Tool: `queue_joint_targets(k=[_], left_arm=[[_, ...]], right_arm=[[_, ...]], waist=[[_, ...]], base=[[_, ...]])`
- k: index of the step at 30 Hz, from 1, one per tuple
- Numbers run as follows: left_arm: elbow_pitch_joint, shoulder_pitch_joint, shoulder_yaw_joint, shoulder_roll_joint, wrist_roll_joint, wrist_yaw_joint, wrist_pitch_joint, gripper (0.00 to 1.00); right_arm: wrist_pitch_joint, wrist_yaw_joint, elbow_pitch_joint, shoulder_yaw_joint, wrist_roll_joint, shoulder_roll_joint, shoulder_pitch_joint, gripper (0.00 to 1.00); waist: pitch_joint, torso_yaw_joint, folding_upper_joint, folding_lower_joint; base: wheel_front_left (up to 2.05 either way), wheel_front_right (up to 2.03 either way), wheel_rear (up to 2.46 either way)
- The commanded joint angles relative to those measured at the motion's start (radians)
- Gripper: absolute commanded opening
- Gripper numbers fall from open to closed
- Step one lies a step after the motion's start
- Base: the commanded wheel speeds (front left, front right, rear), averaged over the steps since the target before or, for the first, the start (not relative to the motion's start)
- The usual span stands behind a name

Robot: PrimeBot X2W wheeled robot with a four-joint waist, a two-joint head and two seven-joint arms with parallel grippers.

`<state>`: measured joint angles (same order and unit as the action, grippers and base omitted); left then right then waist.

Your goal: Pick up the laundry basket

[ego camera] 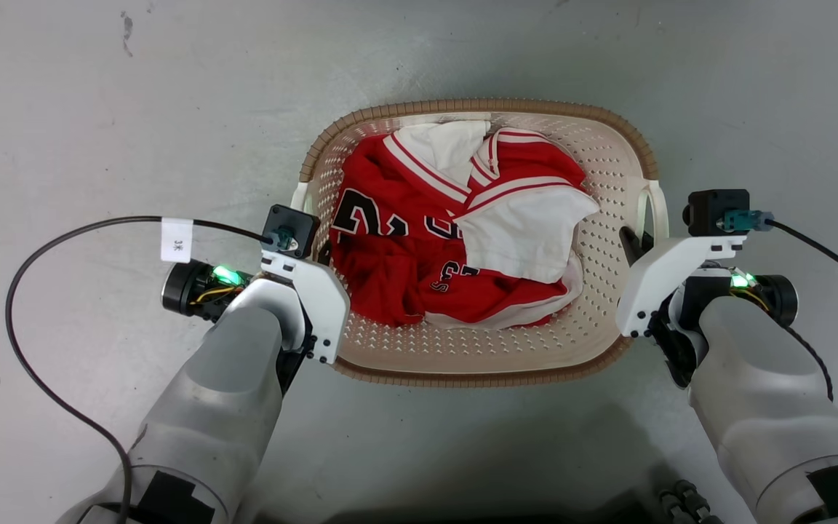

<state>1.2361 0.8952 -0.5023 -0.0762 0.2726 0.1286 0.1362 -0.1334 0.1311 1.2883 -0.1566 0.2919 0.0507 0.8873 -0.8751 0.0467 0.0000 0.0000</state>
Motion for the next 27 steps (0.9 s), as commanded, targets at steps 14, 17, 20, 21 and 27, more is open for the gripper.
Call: queue_joint_targets(k=[14, 17, 20, 21, 27], left_arm=[[-0.098, -0.068, -0.203, -0.042, 0.224, 0.004, -0.112, 0.0], [-0.138, -0.088, -0.259, -0.06, 0.289, 0.005, -0.159, 0.0], [-0.18, -0.102, -0.299, -0.074, 0.336, 0.007, -0.174, 0.0], [-0.193, -0.11, -0.318, -0.086, 0.358, 0.008, -0.183, 0.0], [-0.271, -0.148, -0.44, -0.147, 0.495, 0.008, -0.271, 0.0]], right_arm=[[0.147, -0.001, 0.0, 0.058, -0.13, 0.015, -0.049, 0.0], [0.207, -0.001, 0.0, 0.057, -0.162, 0.018, -0.056, 0.0], [0.229, -0.001, 0.0, 0.059, -0.182, 0.026, -0.056, 0.0], [0.244, -0.001, 0.001, 0.062, -0.188, 0.029, -0.06, 0.0], [0.43, -0.001, 0.003, 0.05, -0.2, 0.03, -0.102, 0.0]], waist=[[0.115, 0.0, 0.0, 0.0], [0.17, 0.001, 0.0, 0.0], [0.209, 0.002, 0.0, 0.0], [0.23, 0.002, 0.0, 0.0], [0.364, 0.003, 0.0, 0.0]], base=[[0.0, 0.0, 0.0], [0.0, 0.0, 0.0], [0.0, 0.0, 0.0], [0.0, 0.0, 0.0], [0.0, 0.0, 0.0]])
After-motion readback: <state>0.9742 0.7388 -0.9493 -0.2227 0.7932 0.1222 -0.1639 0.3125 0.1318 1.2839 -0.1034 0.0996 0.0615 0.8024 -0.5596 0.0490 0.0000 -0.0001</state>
